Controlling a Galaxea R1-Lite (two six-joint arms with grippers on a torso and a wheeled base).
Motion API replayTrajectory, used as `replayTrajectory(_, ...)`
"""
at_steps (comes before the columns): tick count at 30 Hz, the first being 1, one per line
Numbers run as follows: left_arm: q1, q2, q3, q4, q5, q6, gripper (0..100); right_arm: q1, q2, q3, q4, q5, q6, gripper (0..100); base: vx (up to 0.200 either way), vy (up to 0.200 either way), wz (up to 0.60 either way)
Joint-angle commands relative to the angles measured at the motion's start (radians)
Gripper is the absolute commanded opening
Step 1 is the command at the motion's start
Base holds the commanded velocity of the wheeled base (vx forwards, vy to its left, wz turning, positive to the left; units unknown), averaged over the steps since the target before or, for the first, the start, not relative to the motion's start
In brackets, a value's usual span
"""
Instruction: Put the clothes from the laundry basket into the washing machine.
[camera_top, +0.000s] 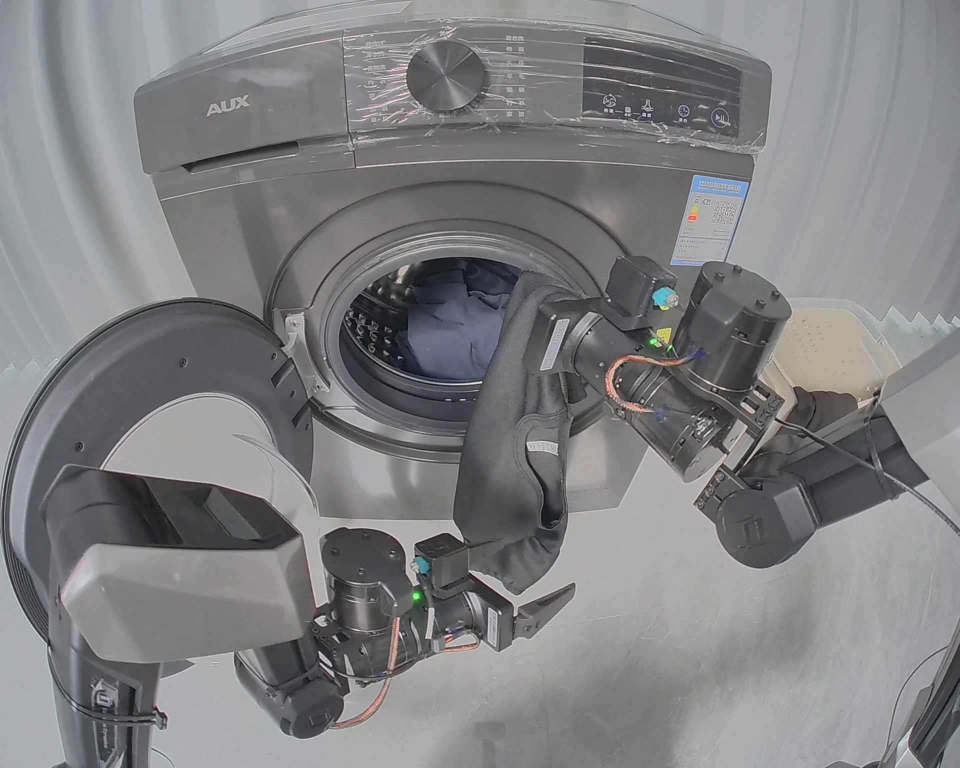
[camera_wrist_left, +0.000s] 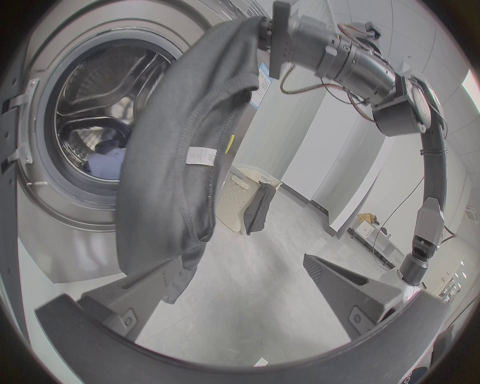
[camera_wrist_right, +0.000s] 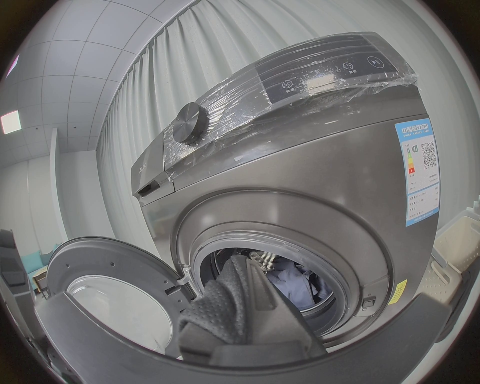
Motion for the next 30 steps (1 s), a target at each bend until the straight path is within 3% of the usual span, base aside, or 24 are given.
replayTrajectory(1,-0.014,0.084,-0.069,-0.001,0.005,-0.002,100,0.002,0.015,-0.007,-0.002,0.0,0.0,0,0.0,0.0,0.0)
replayTrajectory(10,-0.012,0.171,-0.201,-0.001,0.036,-0.008,100,0.01,0.015,-0.006,-0.011,0.0,0.0,0,0.0,0.0,0.0)
replayTrajectory(22,0.002,0.344,-0.45,0.002,0.18,-0.002,100,0.04,0.004,0.007,-0.017,-0.001,0.008,0,0.0,0.0,0.0)
replayTrajectory(30,0.031,0.363,-0.51,0.002,0.234,0.018,100,0.04,0.004,0.008,-0.02,-0.001,0.014,0,0.0,0.0,0.0)
